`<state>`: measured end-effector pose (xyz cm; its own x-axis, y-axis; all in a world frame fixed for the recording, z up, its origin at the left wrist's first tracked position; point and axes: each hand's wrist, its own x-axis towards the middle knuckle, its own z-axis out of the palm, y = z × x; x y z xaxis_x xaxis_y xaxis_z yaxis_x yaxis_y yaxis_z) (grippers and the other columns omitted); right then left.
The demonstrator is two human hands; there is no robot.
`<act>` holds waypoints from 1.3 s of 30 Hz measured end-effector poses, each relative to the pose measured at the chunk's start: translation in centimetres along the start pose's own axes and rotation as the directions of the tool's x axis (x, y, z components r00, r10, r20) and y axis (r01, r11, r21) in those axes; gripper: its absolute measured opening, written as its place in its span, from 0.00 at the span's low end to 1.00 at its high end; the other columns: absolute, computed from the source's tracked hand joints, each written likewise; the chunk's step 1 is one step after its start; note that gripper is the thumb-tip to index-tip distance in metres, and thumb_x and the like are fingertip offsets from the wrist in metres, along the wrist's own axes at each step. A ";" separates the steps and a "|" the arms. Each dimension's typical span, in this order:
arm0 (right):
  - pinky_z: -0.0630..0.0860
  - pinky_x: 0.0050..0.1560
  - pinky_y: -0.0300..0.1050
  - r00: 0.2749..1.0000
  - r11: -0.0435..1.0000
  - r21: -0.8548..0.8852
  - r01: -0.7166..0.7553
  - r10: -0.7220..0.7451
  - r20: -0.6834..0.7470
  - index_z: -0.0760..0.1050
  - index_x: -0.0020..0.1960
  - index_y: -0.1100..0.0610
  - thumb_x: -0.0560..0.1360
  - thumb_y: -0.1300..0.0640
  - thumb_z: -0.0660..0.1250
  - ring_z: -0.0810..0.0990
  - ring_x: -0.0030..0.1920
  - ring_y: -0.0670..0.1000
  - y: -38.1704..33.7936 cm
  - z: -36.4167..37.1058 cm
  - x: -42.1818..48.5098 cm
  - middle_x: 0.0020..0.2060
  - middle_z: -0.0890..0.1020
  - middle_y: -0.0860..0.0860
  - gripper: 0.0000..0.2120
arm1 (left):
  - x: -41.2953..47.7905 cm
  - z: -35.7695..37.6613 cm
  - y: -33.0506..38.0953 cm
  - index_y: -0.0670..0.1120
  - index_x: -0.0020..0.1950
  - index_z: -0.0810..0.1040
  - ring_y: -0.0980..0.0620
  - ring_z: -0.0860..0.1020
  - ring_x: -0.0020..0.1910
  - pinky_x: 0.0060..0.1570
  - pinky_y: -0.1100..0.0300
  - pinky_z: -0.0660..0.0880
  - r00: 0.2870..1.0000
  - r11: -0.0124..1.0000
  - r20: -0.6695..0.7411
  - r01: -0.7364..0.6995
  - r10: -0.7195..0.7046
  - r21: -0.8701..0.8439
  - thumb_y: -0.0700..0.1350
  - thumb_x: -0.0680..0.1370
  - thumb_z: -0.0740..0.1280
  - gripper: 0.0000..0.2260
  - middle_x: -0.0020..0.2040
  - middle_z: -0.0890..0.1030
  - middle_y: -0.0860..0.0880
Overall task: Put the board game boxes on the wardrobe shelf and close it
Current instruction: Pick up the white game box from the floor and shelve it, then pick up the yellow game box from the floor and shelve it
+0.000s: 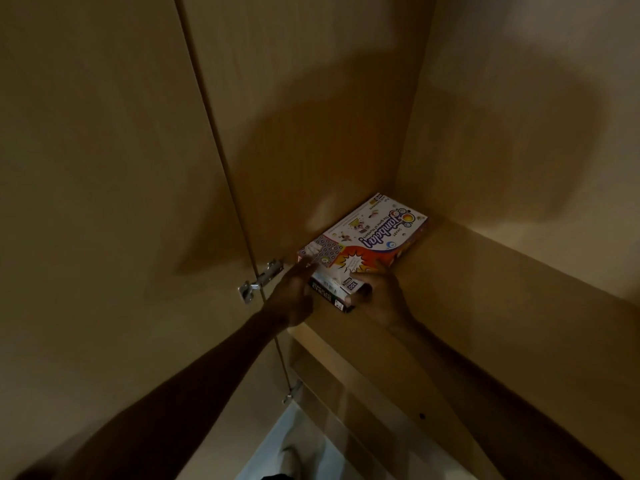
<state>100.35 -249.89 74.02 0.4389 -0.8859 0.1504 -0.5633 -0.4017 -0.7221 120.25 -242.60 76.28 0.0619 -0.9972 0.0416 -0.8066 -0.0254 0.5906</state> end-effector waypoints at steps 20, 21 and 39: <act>0.75 0.57 0.41 0.846 0.973 0.224 0.056 -0.166 0.506 0.75 0.65 0.50 0.73 0.54 0.71 0.75 0.59 0.42 -8.4 11.9 -20.1 0.60 0.74 0.42 0.21 | -34.8 5.9 -3.5 0.52 0.64 0.76 0.58 0.78 0.55 0.55 0.55 0.76 0.539 0.550 -0.251 0.515 -0.804 -0.658 0.41 0.75 0.71 0.18 0.58 0.80 0.55; 0.73 0.59 0.40 0.814 0.973 0.221 0.074 -0.186 0.550 0.74 0.66 0.50 0.73 0.54 0.71 0.74 0.60 0.42 -9.3 12.9 -21.3 0.60 0.74 0.42 0.22 | -36.9 6.1 -3.6 0.52 0.63 0.77 0.58 0.79 0.55 0.56 0.54 0.77 0.497 0.517 -0.253 0.516 -0.830 -0.682 0.41 0.75 0.71 0.18 0.58 0.81 0.54; 0.75 0.55 0.40 0.081 0.841 0.414 0.348 -0.467 0.881 0.73 0.66 0.48 0.72 0.52 0.71 0.76 0.55 0.42 -28.3 26.8 -57.1 0.57 0.77 0.42 0.23 | -84.2 12.5 6.3 0.54 0.61 0.77 0.57 0.79 0.54 0.54 0.55 0.77 -0.321 0.234 -0.333 0.309 -0.887 -0.922 0.41 0.75 0.70 0.16 0.56 0.81 0.55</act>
<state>109.97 -181.73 67.78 0.9150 0.3203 -0.2454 -0.0313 -0.5500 -0.8346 102.63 -159.70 66.46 0.8909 0.3660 -0.2689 0.3723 -0.2492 0.8940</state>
